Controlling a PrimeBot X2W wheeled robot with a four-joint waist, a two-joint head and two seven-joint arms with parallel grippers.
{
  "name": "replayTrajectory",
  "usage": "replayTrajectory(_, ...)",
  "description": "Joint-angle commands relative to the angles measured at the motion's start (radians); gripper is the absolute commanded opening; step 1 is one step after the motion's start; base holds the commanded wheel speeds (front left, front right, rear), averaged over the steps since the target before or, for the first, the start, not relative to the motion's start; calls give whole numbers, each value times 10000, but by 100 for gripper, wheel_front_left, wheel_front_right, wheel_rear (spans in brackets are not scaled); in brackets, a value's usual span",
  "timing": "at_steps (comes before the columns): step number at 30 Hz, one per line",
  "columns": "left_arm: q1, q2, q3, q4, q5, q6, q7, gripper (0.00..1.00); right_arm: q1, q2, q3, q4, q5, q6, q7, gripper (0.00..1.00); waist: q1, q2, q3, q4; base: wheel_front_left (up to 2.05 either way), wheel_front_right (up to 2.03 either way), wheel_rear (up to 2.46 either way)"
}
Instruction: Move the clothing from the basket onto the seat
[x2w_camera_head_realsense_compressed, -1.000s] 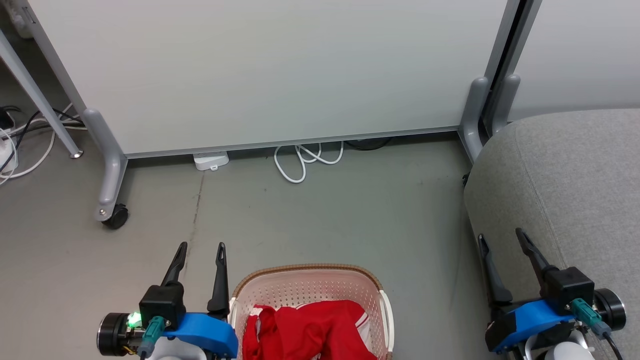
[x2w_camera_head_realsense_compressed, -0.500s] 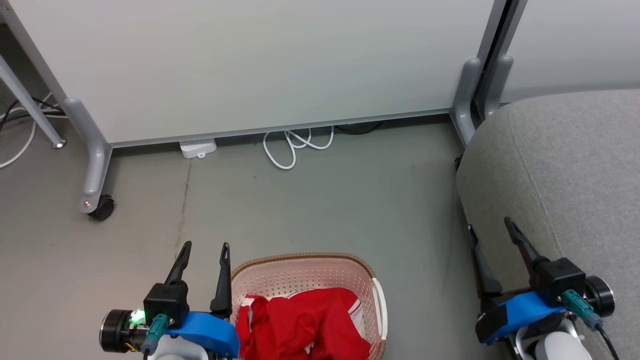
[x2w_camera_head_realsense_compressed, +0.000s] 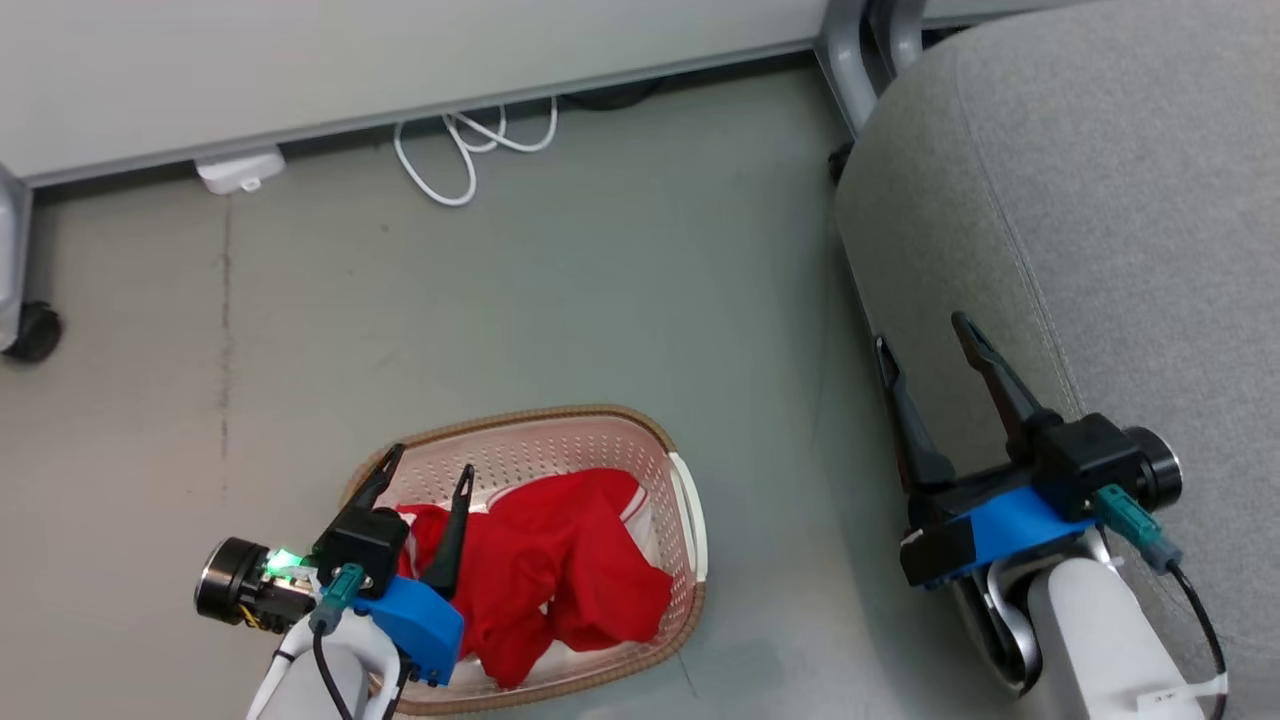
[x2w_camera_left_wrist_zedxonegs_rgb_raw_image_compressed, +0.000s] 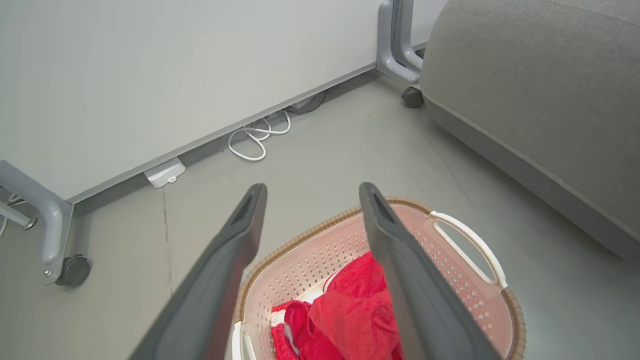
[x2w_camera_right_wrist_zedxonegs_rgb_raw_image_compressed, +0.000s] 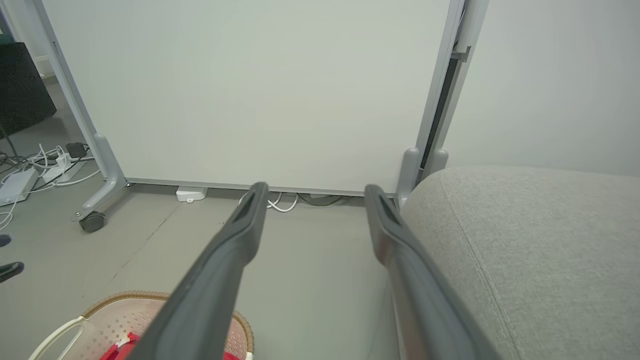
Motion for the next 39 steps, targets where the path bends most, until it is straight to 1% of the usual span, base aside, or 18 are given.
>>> replayTrajectory(1,-266,74,-70,73,56,-29,-29,100,-214,-25,28,-30,50,1,-67,100,-1,0,715,-599,0,0,0)
replayTrajectory(2,-559,247,-282,392,146,-99,-29,100,-493,-25,137,-68,130,1,-82,100,-1,0,1083,-807,0,0,0)
replayTrajectory(8,-1258,718,-1400,1544,277,-190,-28,100,-810,-17,482,-243,567,1,-123,100,-1,0,1922,-1259,0,0,0)
replayTrajectory(13,-1880,1153,-2540,2458,-95,-175,-28,100,-865,-15,763,-593,1024,1,-126,100,-1,0,2596,-1638,0,0,0)
replayTrajectory(18,-2455,1611,-3354,3103,-508,-173,-28,100,-979,-17,916,-930,1246,1,-128,100,-1,0,3308,-2020,0,0,0)
replayTrajectory(23,-2982,2026,-3902,3574,-904,-174,79,100,-1106,-17,949,-1196,1684,1,-128,100,-1,0,3998,-2347,0,0,0)
replayTrajectory(30,-3557,2617,-4386,3973,-1254,-175,427,100,-1142,-17,1109,-1349,2200,1,-128,100,-1,0,4642,-2737,0,0,0)
replayTrajectory(35,-3724,2917,-4824,4071,-1426,-176,828,100,-1191,-17,1209,-1418,2457,1,-129,100,-1,0,4909,-2942,0,0,0)
replayTrajectory(39,-3862,3123,-5214,4117,-1727,-176,1426,100,-1226,-17,1268,-1428,2622,1,-129,100,-1,0,5027,-3044,0,0,0)
